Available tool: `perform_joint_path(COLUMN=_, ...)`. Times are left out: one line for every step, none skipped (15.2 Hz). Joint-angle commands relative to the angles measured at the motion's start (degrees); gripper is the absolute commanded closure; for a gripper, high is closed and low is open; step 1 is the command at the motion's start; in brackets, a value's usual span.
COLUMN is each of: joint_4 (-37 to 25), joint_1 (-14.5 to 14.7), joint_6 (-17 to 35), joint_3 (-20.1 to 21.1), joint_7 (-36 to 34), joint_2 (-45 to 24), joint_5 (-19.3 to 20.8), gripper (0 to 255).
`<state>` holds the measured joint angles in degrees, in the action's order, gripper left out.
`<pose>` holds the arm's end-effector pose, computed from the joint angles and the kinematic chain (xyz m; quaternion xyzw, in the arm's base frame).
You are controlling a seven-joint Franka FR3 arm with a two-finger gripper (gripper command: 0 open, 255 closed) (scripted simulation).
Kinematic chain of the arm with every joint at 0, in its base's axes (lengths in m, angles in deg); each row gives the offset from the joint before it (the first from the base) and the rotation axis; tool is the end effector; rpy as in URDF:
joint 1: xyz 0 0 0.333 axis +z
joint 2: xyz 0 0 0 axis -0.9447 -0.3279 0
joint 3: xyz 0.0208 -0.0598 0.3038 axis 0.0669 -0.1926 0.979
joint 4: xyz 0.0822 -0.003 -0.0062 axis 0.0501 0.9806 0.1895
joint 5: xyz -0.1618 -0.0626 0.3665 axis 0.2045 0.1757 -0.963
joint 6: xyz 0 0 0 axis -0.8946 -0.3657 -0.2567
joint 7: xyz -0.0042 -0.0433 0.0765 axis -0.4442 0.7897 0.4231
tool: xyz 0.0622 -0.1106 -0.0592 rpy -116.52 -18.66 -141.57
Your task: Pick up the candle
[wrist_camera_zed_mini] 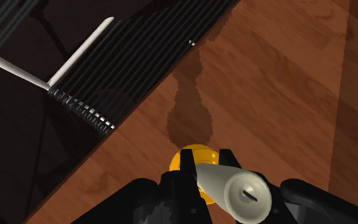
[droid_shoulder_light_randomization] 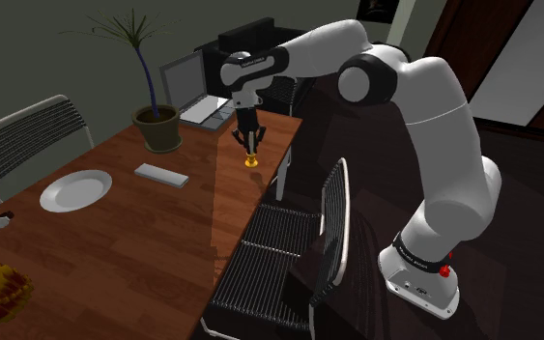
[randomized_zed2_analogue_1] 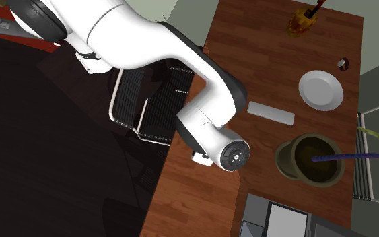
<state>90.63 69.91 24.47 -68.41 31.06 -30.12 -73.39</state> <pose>0.6864 0.0121 0.2416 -0.9514 0.2157 0.2147 0.0481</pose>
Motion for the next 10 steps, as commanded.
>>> perform_joint_path(joint_4=-0.3, joint_1=-0.02, joint_6=-1.07, joint_3=0.0, joint_7=-0.17, joint_2=0.75, joint_5=0.02, gripper=255)
perform_joint_path(joint_4=-0.63, joint_1=-0.04, joint_6=-1.66, joint_3=0.0, joint_7=-0.26, joint_2=1.02, joint_5=0.03, gripper=255)
perform_joint_path(joint_4=-0.94, joint_1=-0.05, joint_6=-2.24, joint_3=0.0, joint_7=-0.36, joint_2=1.3, joint_5=0.04, gripper=255)
perform_joint_path(joint_4=-1.27, joint_1=-0.06, joint_6=-2.83, joint_3=0.01, joint_7=-0.45, joint_2=1.57, joint_5=0.05, gripper=255)
perform_joint_path(joint_4=-1.61, joint_1=-0.08, joint_6=-3.42, joint_3=0.01, joint_7=-0.55, joint_2=1.83, joint_5=0.06, gripper=255)
perform_joint_path(joint_4=-1.98, joint_1=-0.1, joint_6=-4.03, joint_3=0.01, joint_7=-0.65, joint_2=2.07, joint_5=0.06, gripper=255)
perform_joint_path(joint_4=-2.37, joint_1=-0.11, joint_6=-4.64, joint_3=0.02, joint_7=-0.75, joint_2=2.31, joint_5=0.07, gripper=255)
perform_joint_path(joint_4=-2.77, joint_1=-0.13, joint_6=-5.26, joint_3=0.02, joint_7=-0.85, joint_2=2.53, joint_5=0.07, gripper=255)
perform_joint_path(joint_4=-2.82, joint_1=-0.13, joint_6=-5.35, joint_3=0.02, joint_7=-0.86, joint_2=2.57, joint_5=0.08, gripper=255)
perform_joint_path(joint_4=-2.83, joint_1=-0.13, joint_6=-5.35, joint_3=0.02, joint_7=-0.86, joint_2=2.56, joint_5=0.08, gripper=255)
